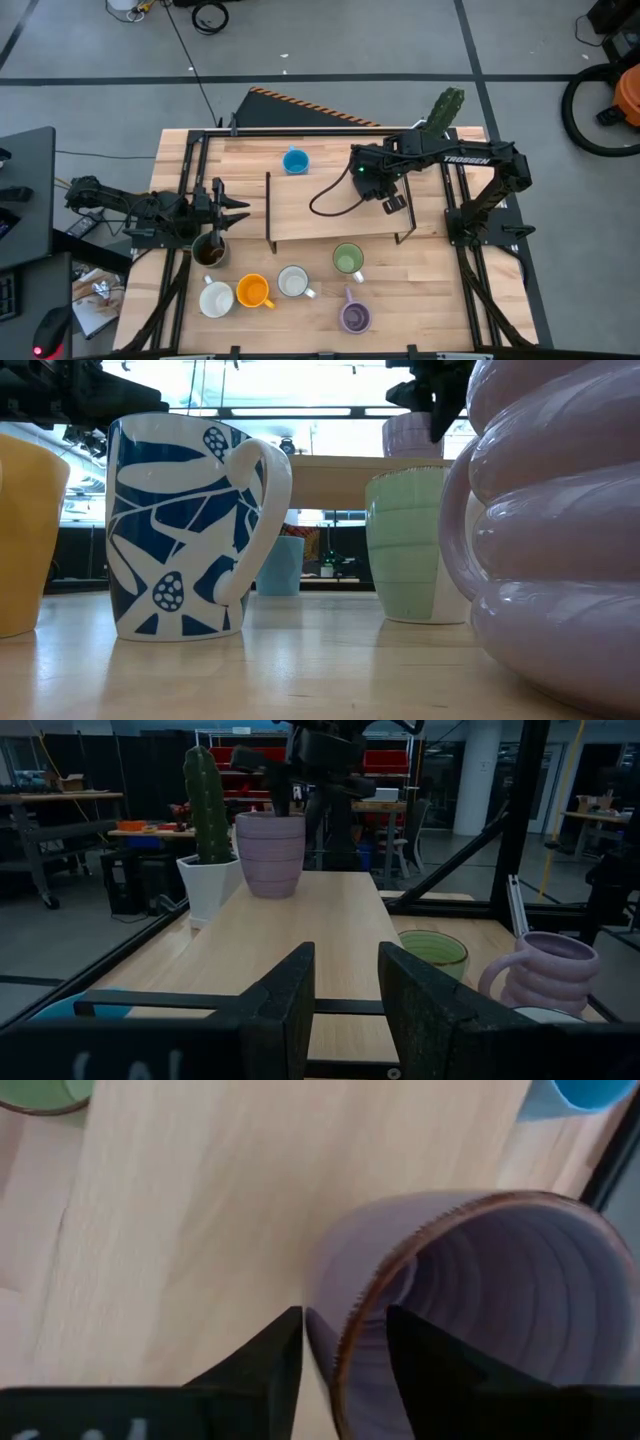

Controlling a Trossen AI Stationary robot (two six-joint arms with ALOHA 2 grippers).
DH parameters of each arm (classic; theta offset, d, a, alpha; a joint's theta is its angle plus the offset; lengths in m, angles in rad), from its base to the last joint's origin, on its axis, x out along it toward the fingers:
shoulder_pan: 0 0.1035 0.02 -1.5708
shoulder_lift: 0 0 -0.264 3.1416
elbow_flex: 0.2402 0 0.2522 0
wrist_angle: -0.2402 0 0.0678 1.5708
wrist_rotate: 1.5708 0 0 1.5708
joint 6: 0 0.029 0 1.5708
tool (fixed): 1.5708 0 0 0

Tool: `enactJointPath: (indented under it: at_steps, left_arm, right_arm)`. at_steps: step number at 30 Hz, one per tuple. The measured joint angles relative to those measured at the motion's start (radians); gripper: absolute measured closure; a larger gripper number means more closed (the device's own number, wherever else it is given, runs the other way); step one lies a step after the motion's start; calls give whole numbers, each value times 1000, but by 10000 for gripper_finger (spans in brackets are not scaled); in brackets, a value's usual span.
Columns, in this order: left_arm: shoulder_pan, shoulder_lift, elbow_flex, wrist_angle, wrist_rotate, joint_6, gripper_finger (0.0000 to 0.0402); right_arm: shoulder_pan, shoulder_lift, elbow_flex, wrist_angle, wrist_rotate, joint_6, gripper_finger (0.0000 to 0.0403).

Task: Place coffee mugs
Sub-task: Put the violet-white mug on the shelf

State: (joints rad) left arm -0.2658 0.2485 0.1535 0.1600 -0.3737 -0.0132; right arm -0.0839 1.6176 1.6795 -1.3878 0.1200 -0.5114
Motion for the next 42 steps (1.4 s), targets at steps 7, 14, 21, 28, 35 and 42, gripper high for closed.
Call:
enactJointPath:
  at_steps: [7, 14, 21, 28, 35, 42]
  left_arm:
    - [0, 0, 0, 0, 0, 0, 283]
    - [0, 0, 0, 0, 0, 0, 283]
    - [0, 0, 0, 8, 0, -7, 283]
    - [0, 0, 0, 8, 0, -7, 283]
    - [0, 0, 0, 6, -8, -9, 283]
    - [0, 0, 0, 2, -8, -9, 283]
  right_arm:
    - [23, 0, 60, -9, 3, 101, 208]
    - [31, -1, 74, 50, -1, 303, 195]
    - [28, -1, 74, 82, -13, 467, 204]
    - [15, 53, 73, 107, -36, 523, 208]
    - [-18, 84, 73, 91, -85, 529, 208]
    - [-38, 89, 73, 67, -107, 510, 222]
